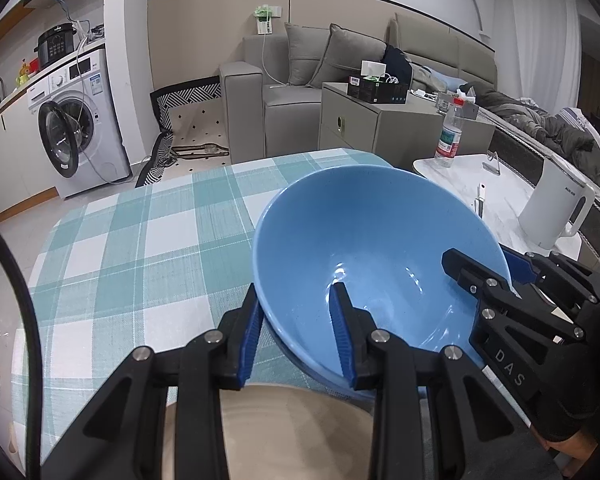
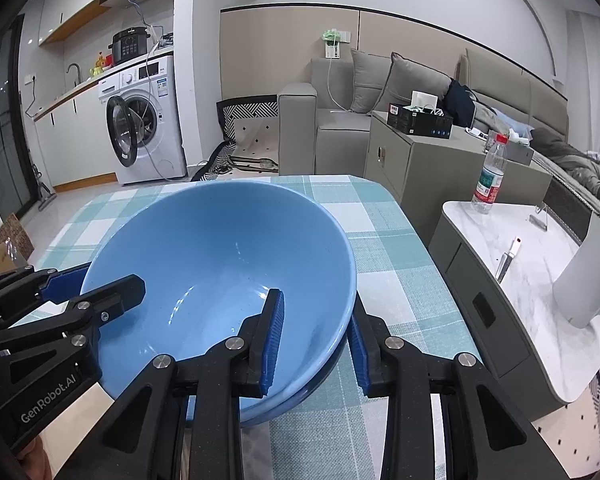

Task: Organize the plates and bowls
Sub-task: 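Lower the light blue bowl into the dark blue bowl with both grippers, then open the left gripper while the right gripper opens, releasing the light blue bowl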

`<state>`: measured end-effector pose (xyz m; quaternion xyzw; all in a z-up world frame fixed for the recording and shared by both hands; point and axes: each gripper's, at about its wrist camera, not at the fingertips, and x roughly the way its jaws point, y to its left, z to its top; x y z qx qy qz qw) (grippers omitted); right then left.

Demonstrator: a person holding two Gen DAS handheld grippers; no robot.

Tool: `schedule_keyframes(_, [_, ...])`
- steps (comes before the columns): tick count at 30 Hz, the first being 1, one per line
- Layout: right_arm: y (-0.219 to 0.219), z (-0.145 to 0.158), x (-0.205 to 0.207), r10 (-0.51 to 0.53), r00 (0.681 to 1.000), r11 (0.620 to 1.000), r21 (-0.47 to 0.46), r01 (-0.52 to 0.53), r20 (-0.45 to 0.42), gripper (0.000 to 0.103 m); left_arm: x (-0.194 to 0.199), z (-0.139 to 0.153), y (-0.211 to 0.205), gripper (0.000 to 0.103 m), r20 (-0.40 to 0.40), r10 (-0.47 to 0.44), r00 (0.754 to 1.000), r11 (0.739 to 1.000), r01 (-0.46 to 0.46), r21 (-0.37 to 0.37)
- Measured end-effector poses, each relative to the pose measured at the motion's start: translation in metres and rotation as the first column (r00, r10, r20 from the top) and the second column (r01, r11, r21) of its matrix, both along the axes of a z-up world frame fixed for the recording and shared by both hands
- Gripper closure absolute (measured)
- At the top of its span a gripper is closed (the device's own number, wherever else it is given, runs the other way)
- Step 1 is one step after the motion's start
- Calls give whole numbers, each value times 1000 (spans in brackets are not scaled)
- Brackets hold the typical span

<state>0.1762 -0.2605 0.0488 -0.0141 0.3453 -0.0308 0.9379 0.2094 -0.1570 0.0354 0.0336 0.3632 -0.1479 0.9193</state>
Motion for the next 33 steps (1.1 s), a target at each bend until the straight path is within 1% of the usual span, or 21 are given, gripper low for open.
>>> schedule_keyframes(3, [2, -1, 0, 0, 1000, 1000, -13, 0, 2, 71, -1, -1, -2, 71, 7, -2, 1000, 1000, 2, 18])
schedule_keyframes(6, [5, -1, 0, 0, 1000, 1000, -28, 0, 6, 71, 0, -2, -1, 71, 6, -2, 1000, 1000, 2, 13])
schedule_keyframes(10, [2, -1, -1, 5, 1000, 1000, -19, -5, 12, 70, 0, -2, 0, 71, 6, -3, 1000, 1000, 3, 19])
schedule_keyframes(12, [2, -1, -2, 13, 1000, 1000, -19, -13, 13, 66, 1, -2, 1, 71, 4, -3, 1000, 1000, 3, 16])
schedule_keyframes(14, [2, -2, -2, 23, 1000, 1000, -20, -23, 12, 61, 1, -3, 3, 69, 0, -1, 1000, 1000, 1, 5])
schedule_keyframes(16, [0, -3, -3, 31, 999, 999, -5, -31, 7, 52, 0, -4, 3, 67, -5, -2, 1000, 1000, 2, 2])
schedule_keyframes(18, [-2, -3, -5, 33, 999, 999, 4, -33, 15, 50, 0, -4, 3, 65, -6, -7, 1000, 1000, 7, 2])
schedule_keyframes(20, [-2, -3, -7, 44, 999, 999, 4, -44, 23, 41, -1, -4, 4, 65, -6, -12, 1000, 1000, 12, -2])
schedule_keyframes(21, [-3, -3, -8, 52, 998, 999, 11, -52, 27, 33, -2, -4, 4, 64, -7, -14, 1000, 1000, 14, -4])
schedule_keyframes(22, [-4, -2, -10, 59, 998, 998, 18, -60, 33, 28, -3, -4, 5, 62, -8, -17, 1000, 1000, 17, -7])
schedule_keyframes(26, [-8, 1, -15, 63, 997, 998, 26, -64, 50, 21, -6, -1, 6, 54, 2, -23, 1000, 1000, 23, -5])
schedule_keyframes(28, [-11, 2, -17, 66, 996, 997, 30, -68, 52, 18, -7, 1, 6, 47, 3, -19, 1000, 1000, 19, -7])
schedule_keyframes(32, [-17, 3, -17, 59, 997, 996, 60, -61, 46, 11, -8, 3, 8, 46, 1, -20, 1000, 1000, 20, -9])
schedule_keyframes(33, [-19, 3, -18, 62, 997, 995, 70, -65, 43, 7, -8, 3, 8, 45, 3, -18, 1000, 1000, 18, -10])
